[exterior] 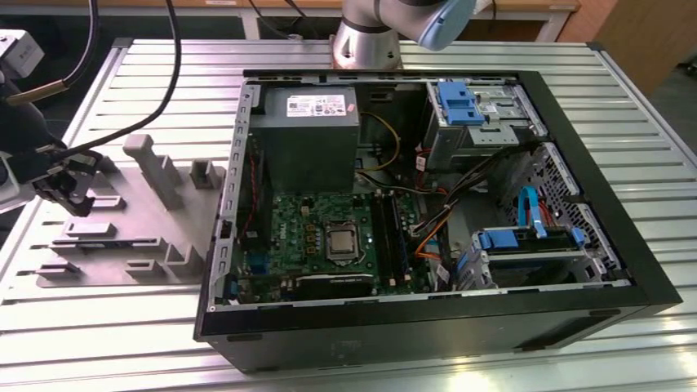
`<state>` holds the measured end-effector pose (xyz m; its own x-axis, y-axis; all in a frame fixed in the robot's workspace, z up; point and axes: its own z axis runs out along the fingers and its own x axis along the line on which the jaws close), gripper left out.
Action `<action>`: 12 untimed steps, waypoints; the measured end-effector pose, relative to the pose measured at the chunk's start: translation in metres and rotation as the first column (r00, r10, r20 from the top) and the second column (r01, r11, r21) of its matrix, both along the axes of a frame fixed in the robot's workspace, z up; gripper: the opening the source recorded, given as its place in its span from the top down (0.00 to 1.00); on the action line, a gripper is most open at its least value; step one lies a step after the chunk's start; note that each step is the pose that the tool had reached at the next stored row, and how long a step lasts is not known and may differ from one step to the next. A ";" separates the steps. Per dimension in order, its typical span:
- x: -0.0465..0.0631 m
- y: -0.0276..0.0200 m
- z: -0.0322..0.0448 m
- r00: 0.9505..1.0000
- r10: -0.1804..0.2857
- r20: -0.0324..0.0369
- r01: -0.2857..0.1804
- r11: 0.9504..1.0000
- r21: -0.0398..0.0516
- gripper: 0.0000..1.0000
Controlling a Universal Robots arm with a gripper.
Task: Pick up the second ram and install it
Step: 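Pick up the second ram and move it above second insertion slot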
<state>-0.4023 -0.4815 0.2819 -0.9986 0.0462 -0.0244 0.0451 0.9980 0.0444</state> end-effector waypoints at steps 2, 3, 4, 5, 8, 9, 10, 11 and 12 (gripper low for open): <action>0.000 0.0000 -0.0002 0.999 0.038 0.000 -0.038 0.999 0.000 0.89; 0.000 0.0000 -0.0004 0.998 0.056 0.000 -0.056 0.998 0.000 0.89; 0.000 0.0000 -0.0005 0.997 0.074 0.000 -0.074 0.997 0.000 0.89; 0.000 0.0000 -0.0006 0.996 0.091 0.000 -0.091 0.996 0.000 0.89; 0.000 0.0000 -0.0010 0.989 0.145 0.000 -0.145 0.989 0.000 0.89; 0.000 0.0000 -0.0011 0.987 0.163 0.000 -0.163 0.987 0.000 0.89; 0.000 0.0000 -0.0013 0.984 0.181 0.000 -0.181 0.984 0.000 0.89; 0.000 0.0000 -0.0015 0.980 0.200 0.000 -0.200 0.980 0.000 0.89; 0.000 0.0000 -0.0016 0.976 0.217 0.000 -0.217 0.976 0.000 0.89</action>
